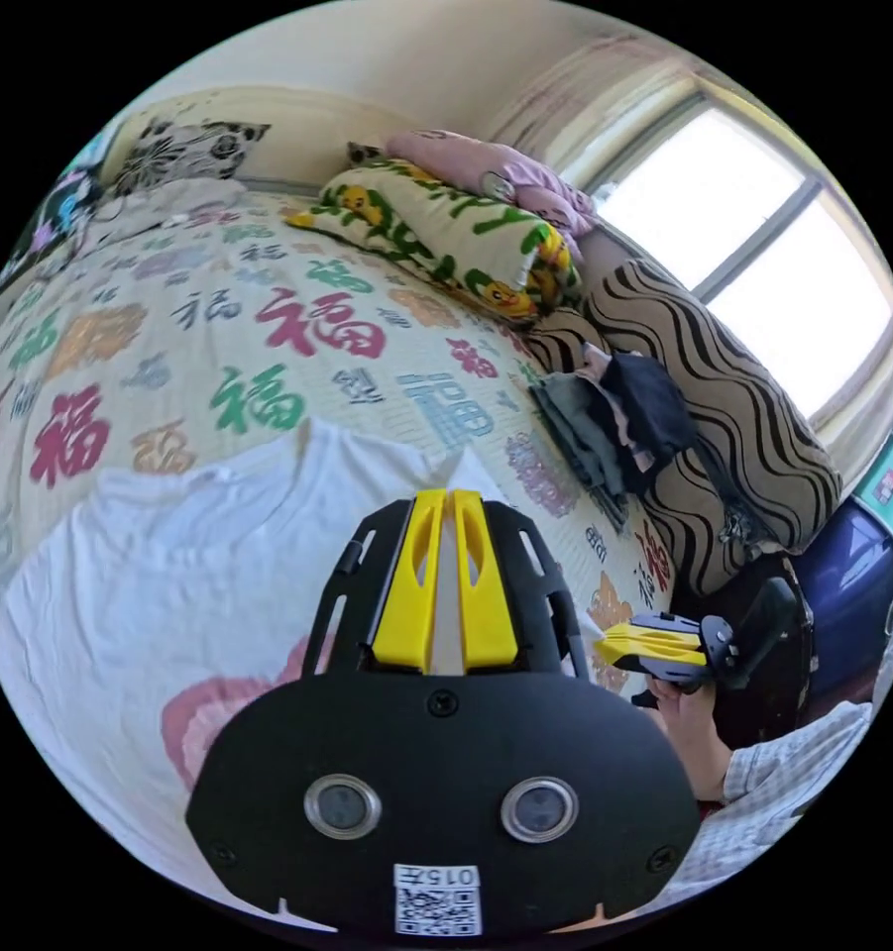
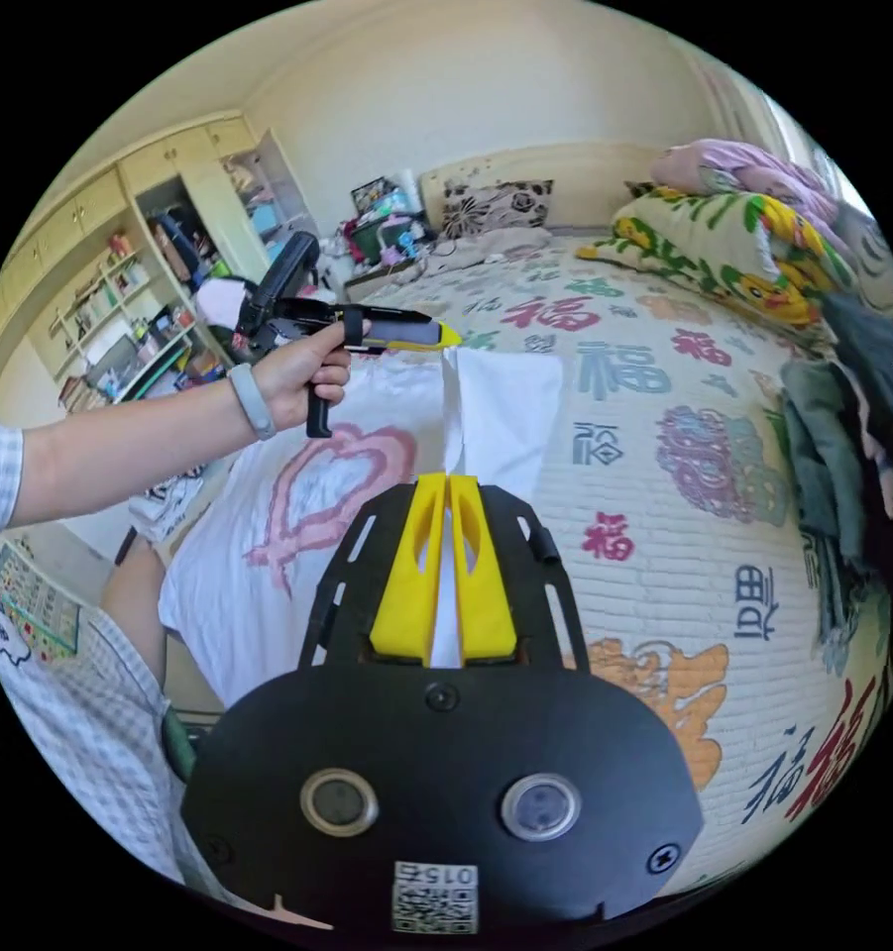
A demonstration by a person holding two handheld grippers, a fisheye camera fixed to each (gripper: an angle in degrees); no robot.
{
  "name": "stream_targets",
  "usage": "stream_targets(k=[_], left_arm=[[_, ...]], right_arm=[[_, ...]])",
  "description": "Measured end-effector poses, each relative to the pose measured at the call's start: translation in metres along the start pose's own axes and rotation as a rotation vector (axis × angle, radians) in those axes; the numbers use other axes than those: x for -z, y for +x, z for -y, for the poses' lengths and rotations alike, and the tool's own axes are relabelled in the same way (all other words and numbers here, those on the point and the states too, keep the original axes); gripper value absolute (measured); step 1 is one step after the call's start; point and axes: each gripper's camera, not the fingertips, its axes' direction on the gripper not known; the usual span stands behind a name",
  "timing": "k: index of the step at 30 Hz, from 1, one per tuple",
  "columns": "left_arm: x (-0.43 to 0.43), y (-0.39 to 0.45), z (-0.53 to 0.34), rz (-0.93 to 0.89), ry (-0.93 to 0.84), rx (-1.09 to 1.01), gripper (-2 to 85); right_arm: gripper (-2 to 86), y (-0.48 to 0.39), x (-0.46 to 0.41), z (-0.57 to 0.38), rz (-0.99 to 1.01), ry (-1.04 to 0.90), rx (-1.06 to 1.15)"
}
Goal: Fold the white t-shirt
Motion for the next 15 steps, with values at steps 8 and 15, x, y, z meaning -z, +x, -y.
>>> stream_targets(k=[8,15], left_arm=[[-0.002,-0.101,-0.089,-0.009,-0.052,0.233,3.4],[0.0,-0.079,-0.083,0.048,-0.067,0.028,5.4]], right_arm=[[1.2,-0.031,-0.054,0.019,0.076,-0.286,0.0],[0.1,-0.015,-0.004,0.033,0.118,-0.122,-0.064]])
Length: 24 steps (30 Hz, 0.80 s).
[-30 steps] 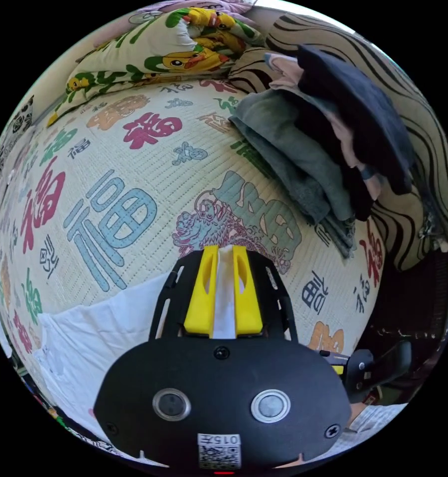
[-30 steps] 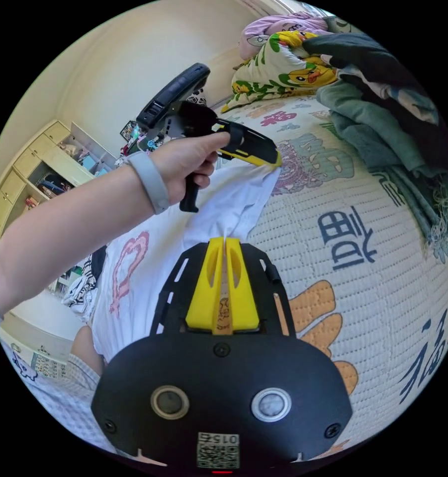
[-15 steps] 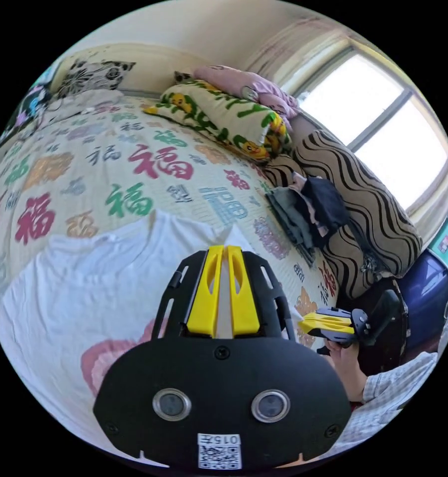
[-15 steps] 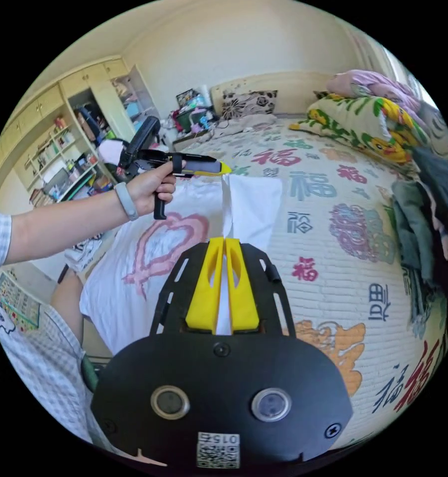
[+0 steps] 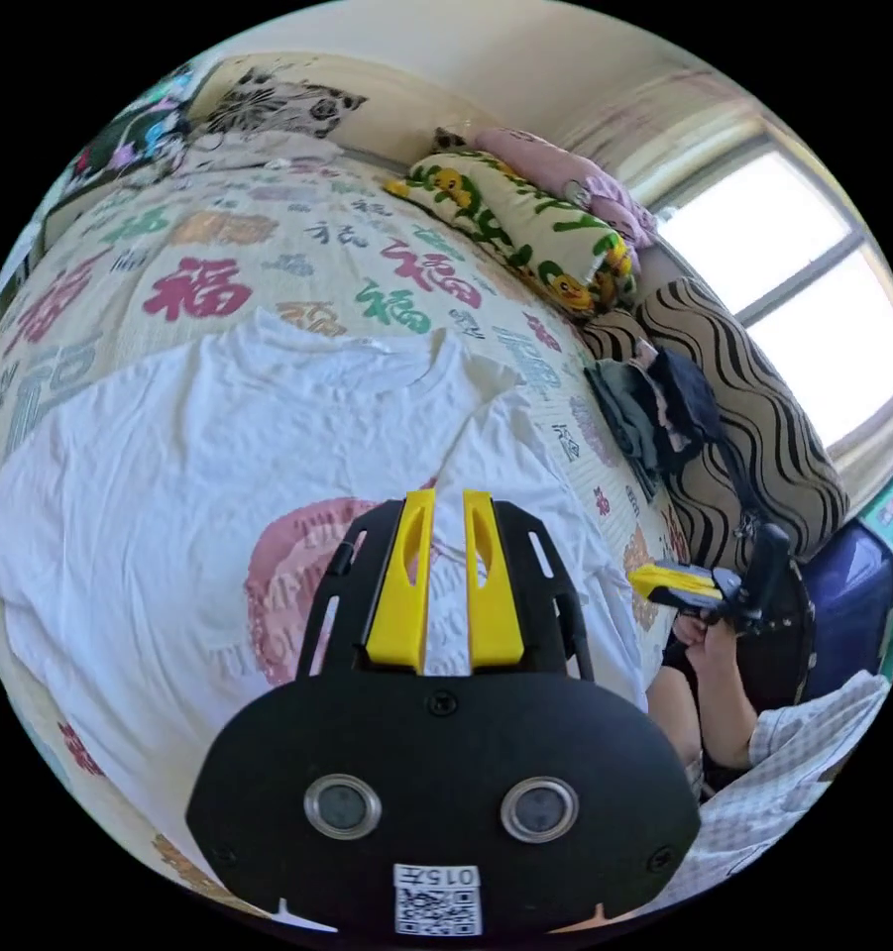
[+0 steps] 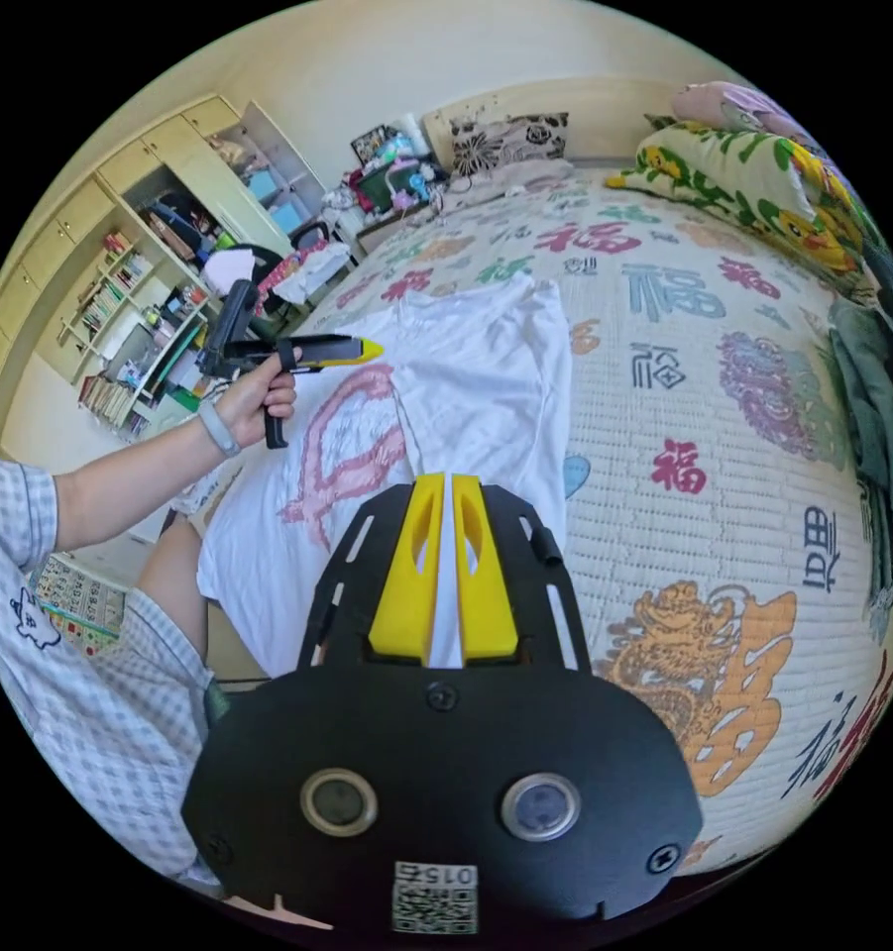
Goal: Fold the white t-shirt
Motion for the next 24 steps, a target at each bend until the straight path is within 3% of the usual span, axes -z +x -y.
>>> stream_targets(k=[5,7,9,16,19,21,24], left_arm=[[-0.052,0.029,0.019,0.005,-0.097,-0.097,5.2],[-0.08,0.023,0.021,0.116,-0.207,-0.103,3.8],[-0.086,0.021,0.025,0.12,-0.246,-0.137,3.1],[-0.088,0.063,0.077,0.102,-0.111,-0.266,7.7],[-0.129,0.066,0.099,0.146,-0.216,-0.265,7.1],[-0.15,0.064,0.105,0.147,-0.291,-0.287,4.1],[-0.149,0.056,0.114,0.013,-0.202,-0.228,0.8]], right_arm=[[-0.4,0.004,-0.021,0.028,-0.124,-0.074,-0.093],[-0.4,0.006,-0.037,0.029,-0.159,-0.178,-0.112],[-0.3,0.007,-0.029,0.022,-0.114,-0.131,-0.141],[3.9,0.005,0.022,0.023,-0.06,0.057,-0.119],[6.7,0.003,0.01,0.041,-0.087,-0.033,-0.11],[3.3,0.0,-0.005,0.049,-0.091,-0.118,-0.105],[0.2,0.001,0.005,0.051,-0.087,-0.073,-0.147]])
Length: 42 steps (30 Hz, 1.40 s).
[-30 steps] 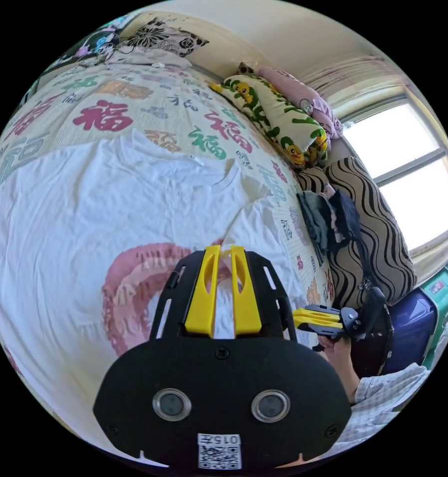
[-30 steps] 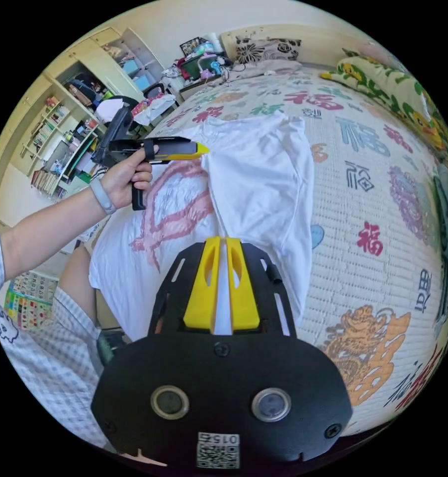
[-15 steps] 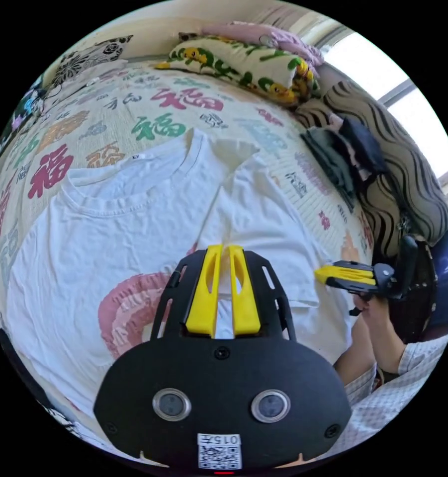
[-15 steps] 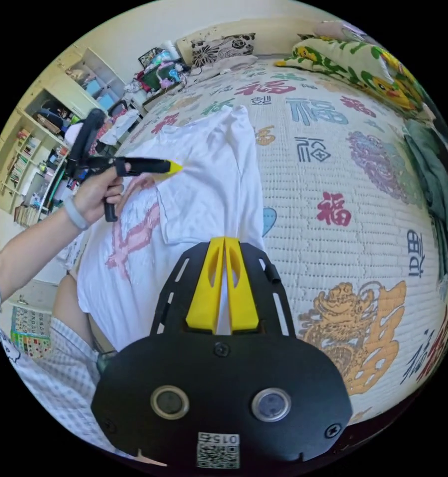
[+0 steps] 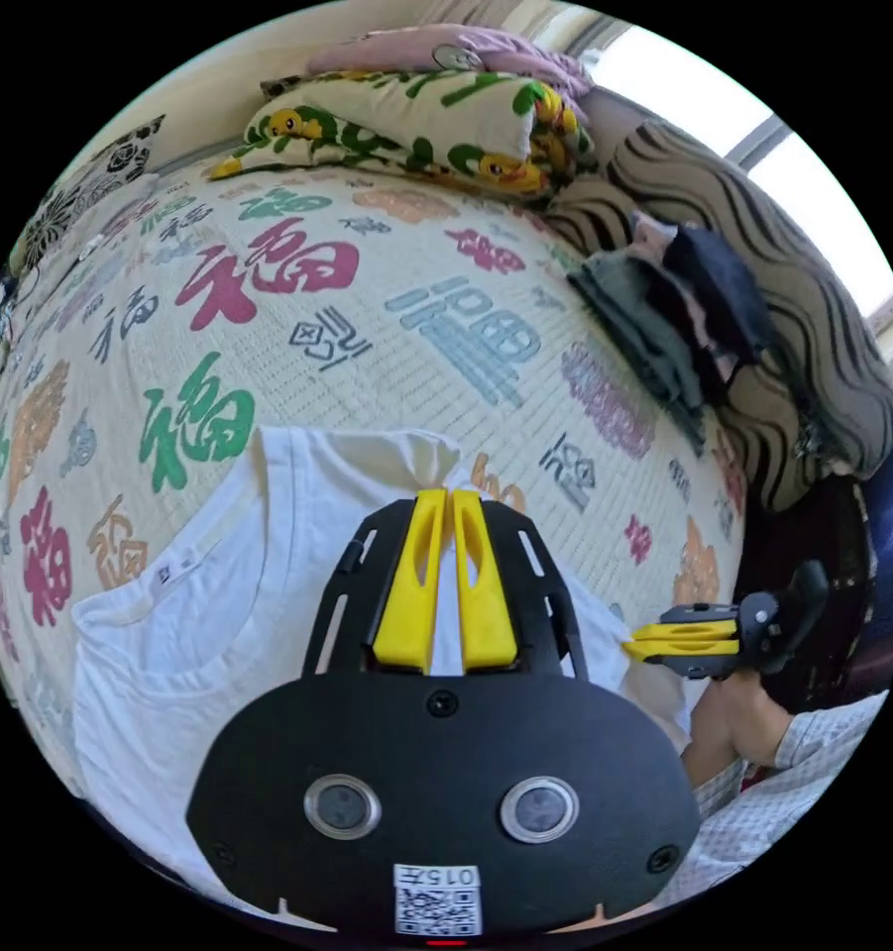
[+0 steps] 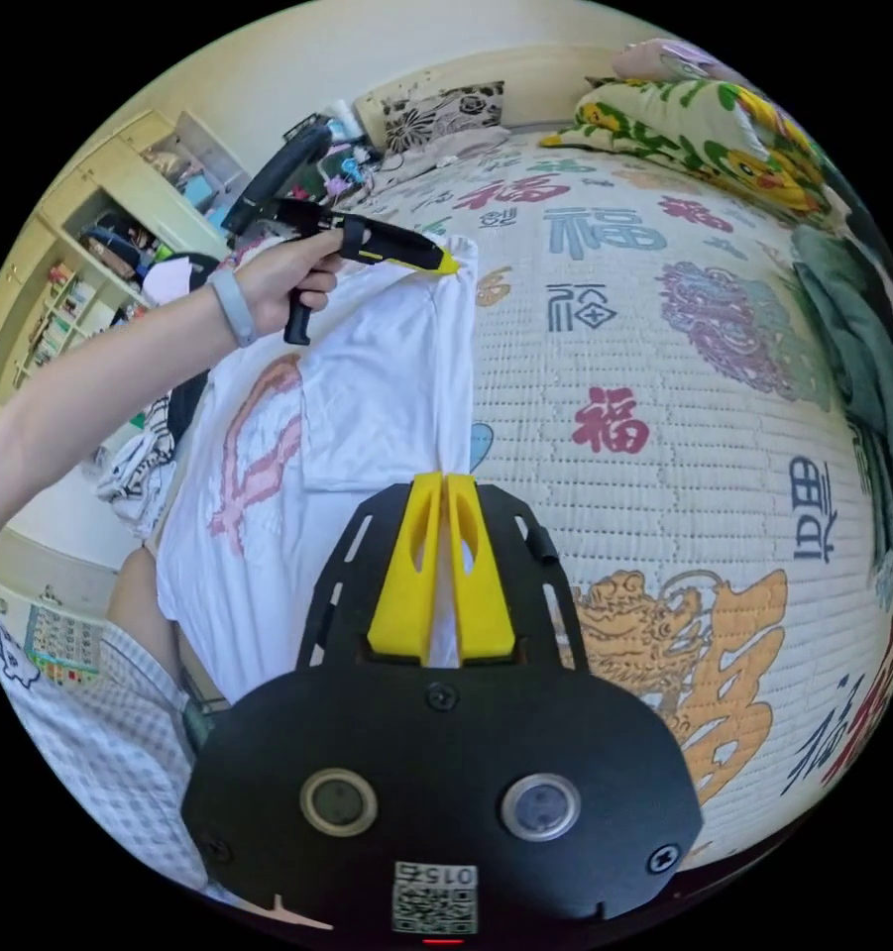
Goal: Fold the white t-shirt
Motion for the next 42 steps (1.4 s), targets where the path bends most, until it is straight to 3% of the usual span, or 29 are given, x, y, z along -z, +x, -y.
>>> stream_targets(k=[2,7,12,17,19,23,29,34,40,42], left_arm=[[-0.002,-0.007,0.0,-0.067,0.027,0.046,0.5],[-0.001,-0.022,-0.027,0.013,-0.003,0.05,2.7],[0.066,-0.056,-0.086,0.084,0.106,0.117,4.7],[0.106,-0.045,-0.172,-0.102,0.067,-0.015,5.1],[0.109,-0.039,-0.212,-0.065,0.004,-0.06,5.0],[0.115,-0.051,-0.258,0.075,-0.061,-0.026,3.9],[0.188,-0.093,-0.353,0.096,0.051,0.14,2.8],[0.315,-0.149,-0.544,0.031,0.336,0.377,4.7],[0.407,-0.223,-0.789,0.162,0.482,0.766,7.3],[0.423,-0.246,-0.83,0.133,0.553,0.84,8.3]], right_arm=[[-0.1,0.008,0.01,-0.001,-0.003,0.041,-0.054],[-0.5,0.013,0.022,0.004,0.083,0.058,-0.112],[-0.6,-0.012,0.045,0.008,-0.032,0.065,-0.103],[-0.5,-0.06,0.066,0.027,0.045,0.158,-0.003],[-0.5,-0.085,0.062,0.043,0.088,0.134,0.062],[-0.5,-0.135,0.032,0.07,-0.012,-0.063,0.124],[-0.5,-0.16,0.047,0.067,-0.054,-0.16,0.044],[-0.5,-0.189,0.08,0.073,-0.079,-0.174,0.008],[-0.5,-0.281,0.093,0.126,-0.025,-0.153,0.125],[-0.5,-0.333,0.083,0.158,0.022,-0.165,0.221]])
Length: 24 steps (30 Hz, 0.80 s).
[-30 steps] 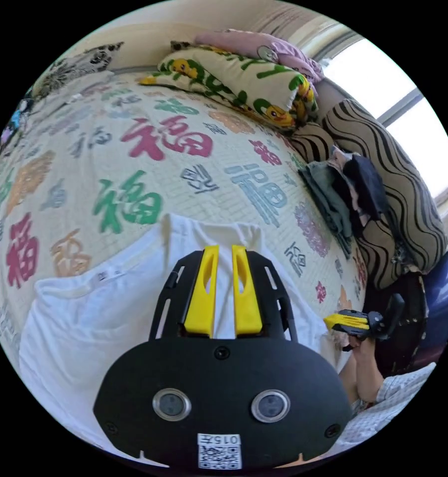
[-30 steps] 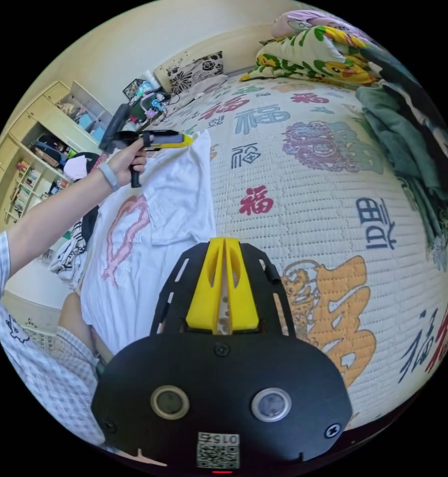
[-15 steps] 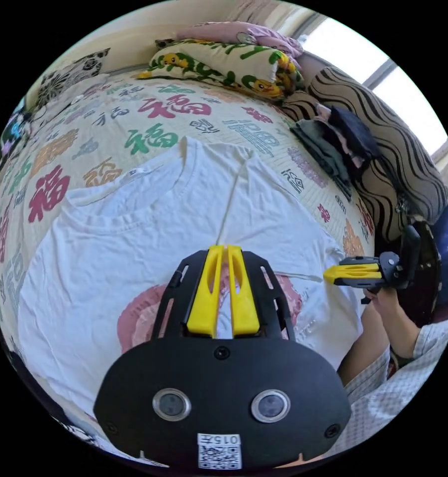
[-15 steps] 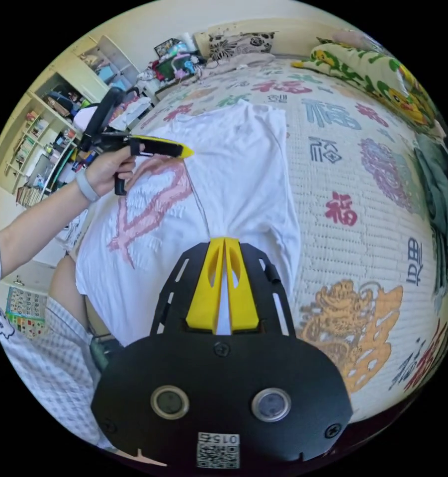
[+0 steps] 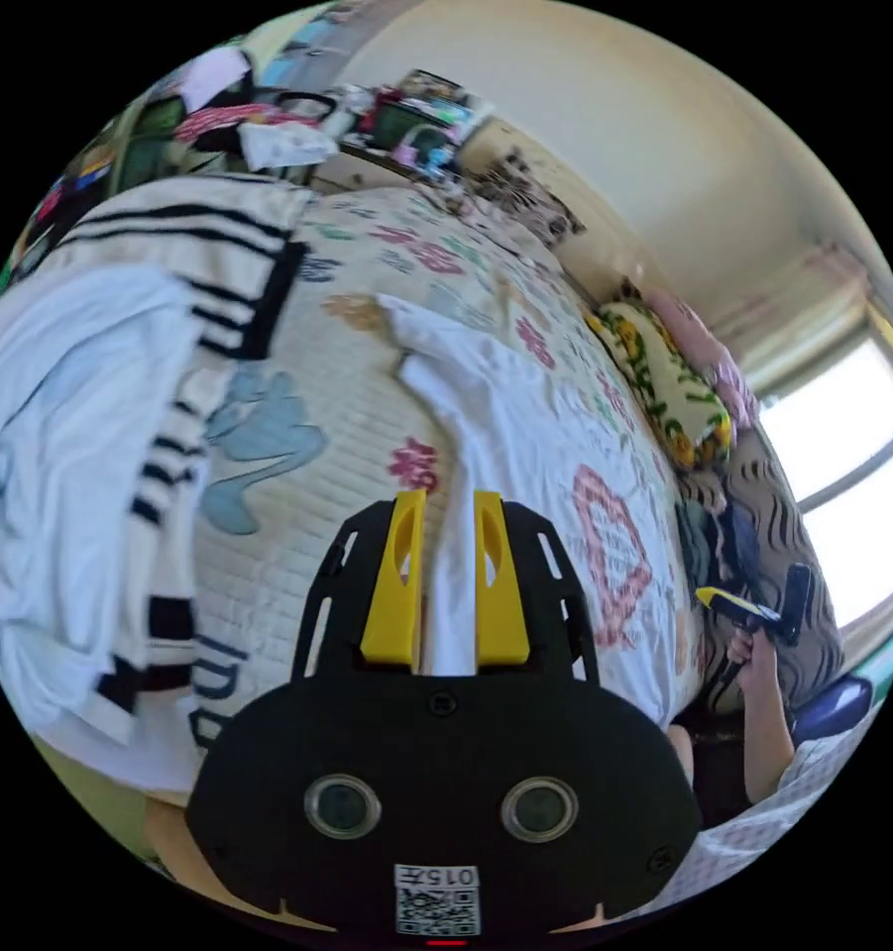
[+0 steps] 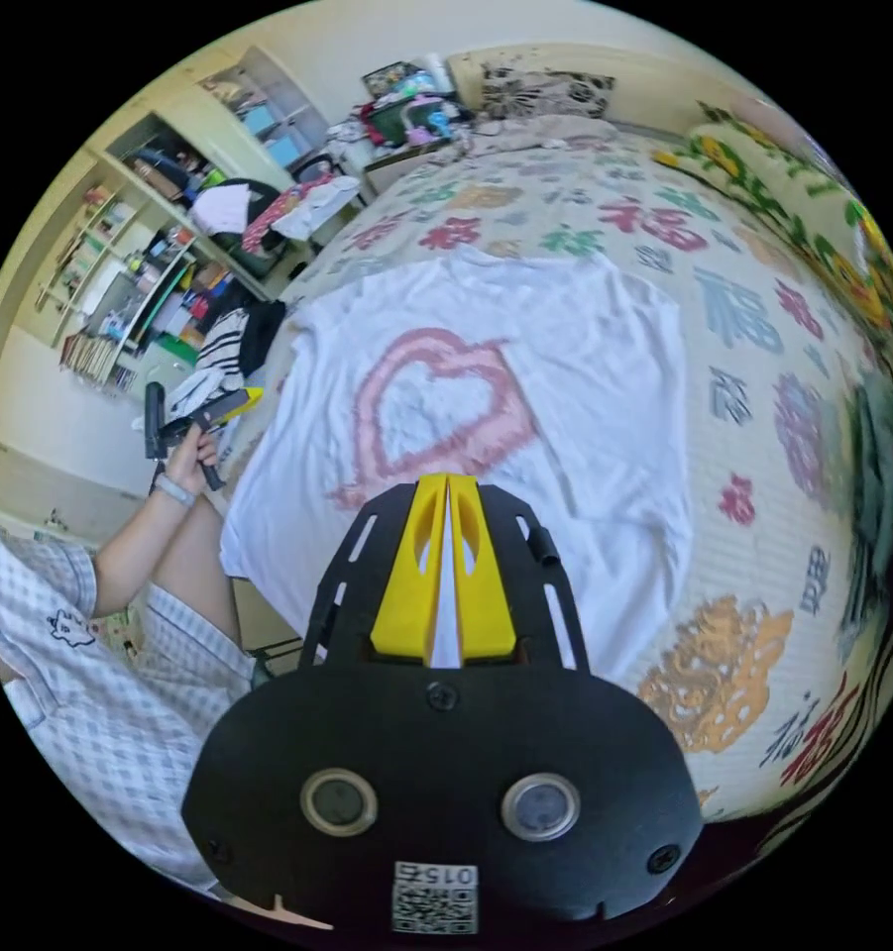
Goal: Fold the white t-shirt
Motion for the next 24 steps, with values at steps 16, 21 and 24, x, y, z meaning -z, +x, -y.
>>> stream_targets(k=[16,21,24], left_arm=[[0.055,-0.147,0.007,-0.172,0.147,0.268,-0.3],[0.074,-0.157,-0.013,-0.199,0.174,0.222,-0.6],[0.079,-0.16,-0.009,-0.199,0.167,0.223,-0.6]], right_arm=[[2.1,-0.248,-0.097,0.305,-0.041,-0.14,0.398],[6.5,-0.29,-0.171,0.383,-0.035,-0.326,0.33],[6.9,-0.304,-0.204,0.404,-0.113,-0.399,0.292]])
